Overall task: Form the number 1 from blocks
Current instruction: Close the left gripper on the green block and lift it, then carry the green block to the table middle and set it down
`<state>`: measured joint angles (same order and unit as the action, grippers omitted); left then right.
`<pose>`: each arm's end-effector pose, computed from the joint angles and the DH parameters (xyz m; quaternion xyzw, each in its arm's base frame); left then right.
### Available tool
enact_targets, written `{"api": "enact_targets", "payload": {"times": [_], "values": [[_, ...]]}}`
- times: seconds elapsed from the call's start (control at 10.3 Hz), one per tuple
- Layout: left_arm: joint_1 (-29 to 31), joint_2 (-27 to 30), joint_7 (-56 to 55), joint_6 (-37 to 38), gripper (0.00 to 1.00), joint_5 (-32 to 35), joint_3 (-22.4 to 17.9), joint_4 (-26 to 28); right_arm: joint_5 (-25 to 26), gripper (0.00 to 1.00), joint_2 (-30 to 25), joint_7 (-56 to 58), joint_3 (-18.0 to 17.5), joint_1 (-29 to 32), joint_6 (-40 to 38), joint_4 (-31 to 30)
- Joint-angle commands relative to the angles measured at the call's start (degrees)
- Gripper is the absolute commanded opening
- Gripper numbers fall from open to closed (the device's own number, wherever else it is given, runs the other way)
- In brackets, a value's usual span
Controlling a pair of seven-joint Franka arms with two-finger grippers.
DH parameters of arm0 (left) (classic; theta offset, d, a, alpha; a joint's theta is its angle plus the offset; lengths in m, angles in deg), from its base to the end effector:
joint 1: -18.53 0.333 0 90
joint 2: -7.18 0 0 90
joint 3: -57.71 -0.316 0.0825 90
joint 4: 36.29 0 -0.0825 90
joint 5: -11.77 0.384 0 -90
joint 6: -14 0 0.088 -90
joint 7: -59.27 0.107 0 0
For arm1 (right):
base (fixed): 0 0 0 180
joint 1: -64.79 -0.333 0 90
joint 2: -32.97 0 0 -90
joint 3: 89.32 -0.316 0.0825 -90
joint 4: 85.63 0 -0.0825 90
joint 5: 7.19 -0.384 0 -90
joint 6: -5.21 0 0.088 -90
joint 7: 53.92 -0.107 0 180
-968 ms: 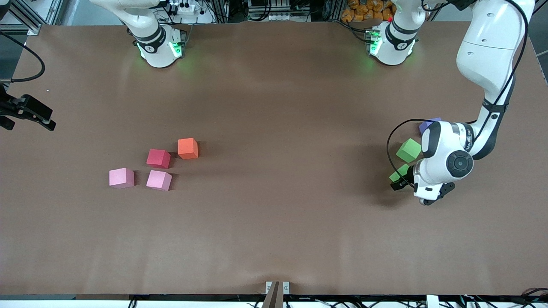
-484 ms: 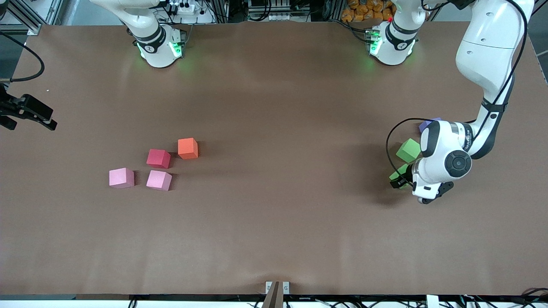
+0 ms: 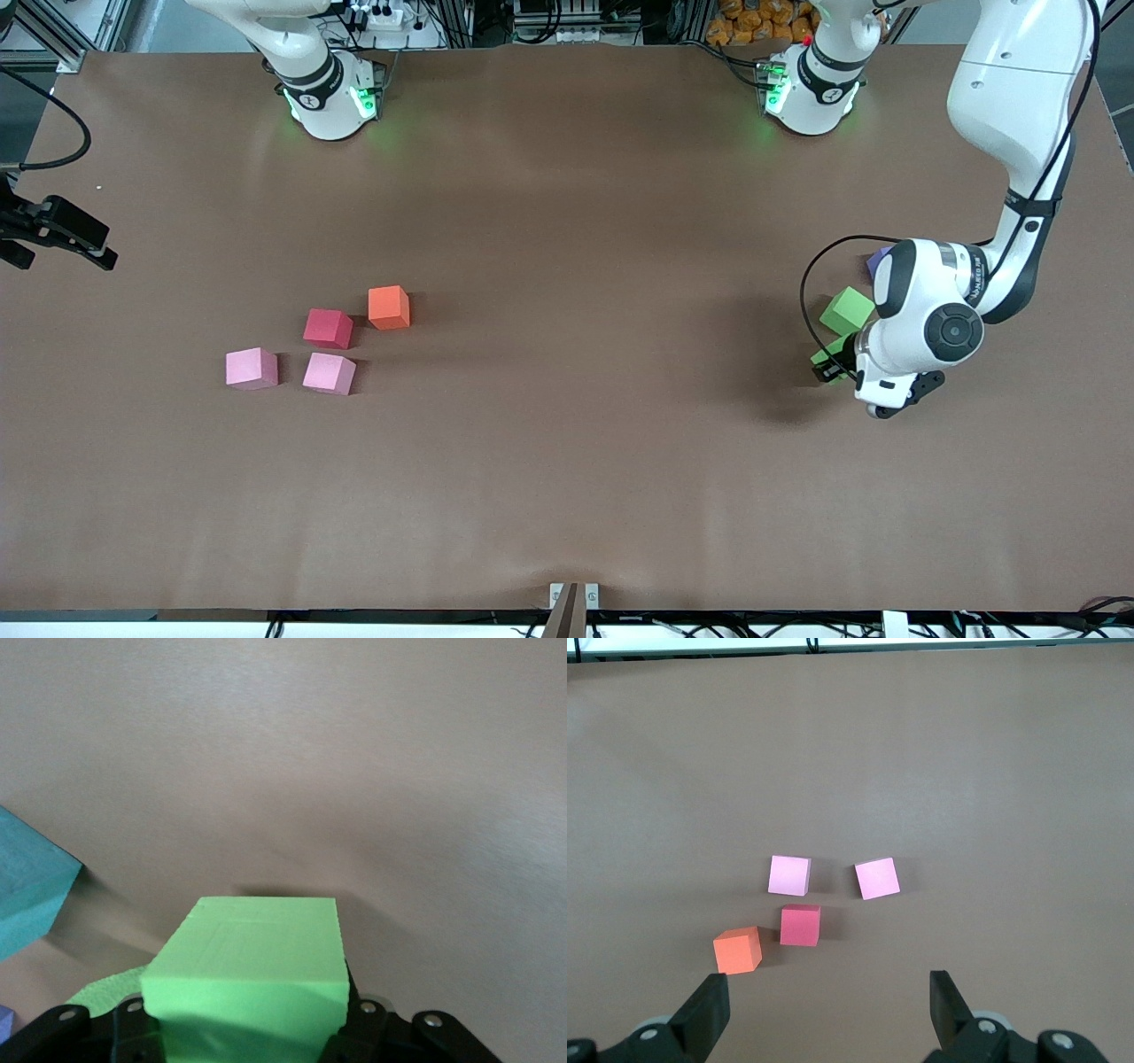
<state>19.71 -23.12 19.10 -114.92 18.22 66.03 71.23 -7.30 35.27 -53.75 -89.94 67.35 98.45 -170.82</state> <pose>0.6167 -0.0702 0.2188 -0.9646 -0.2532 0.0660 0.0331 0.5731 -0.0194 0.6470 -0.9986 0.0154 -0.0502 0.0003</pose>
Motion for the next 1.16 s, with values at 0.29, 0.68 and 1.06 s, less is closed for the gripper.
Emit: {"api": "enact_targets", "payload": {"times": [0.29, 0.68, 1.06], "values": [[-9.35, 4.37, -5.77, 0.69, 0.0, 1.54, 3.96, 1.81, -1.3, 1.0, 0.7, -0.08, -0.53, 1.04, -0.86, 1.43], [-18.99, 3.94, -20.44, 0.69, 0.0, 1.54, 10.57, 1.81, -1.3, 1.0, 0.61, -0.17, -0.53, 0.95, -0.95, 1.43], [-33.58, 3.15, -25.74, -0.27, 0.0, 1.28, 10.66, 1.89, -1.39, 1.0, 0.7, -0.26, -0.61, 0.51, -1.39, 0.91]]}}
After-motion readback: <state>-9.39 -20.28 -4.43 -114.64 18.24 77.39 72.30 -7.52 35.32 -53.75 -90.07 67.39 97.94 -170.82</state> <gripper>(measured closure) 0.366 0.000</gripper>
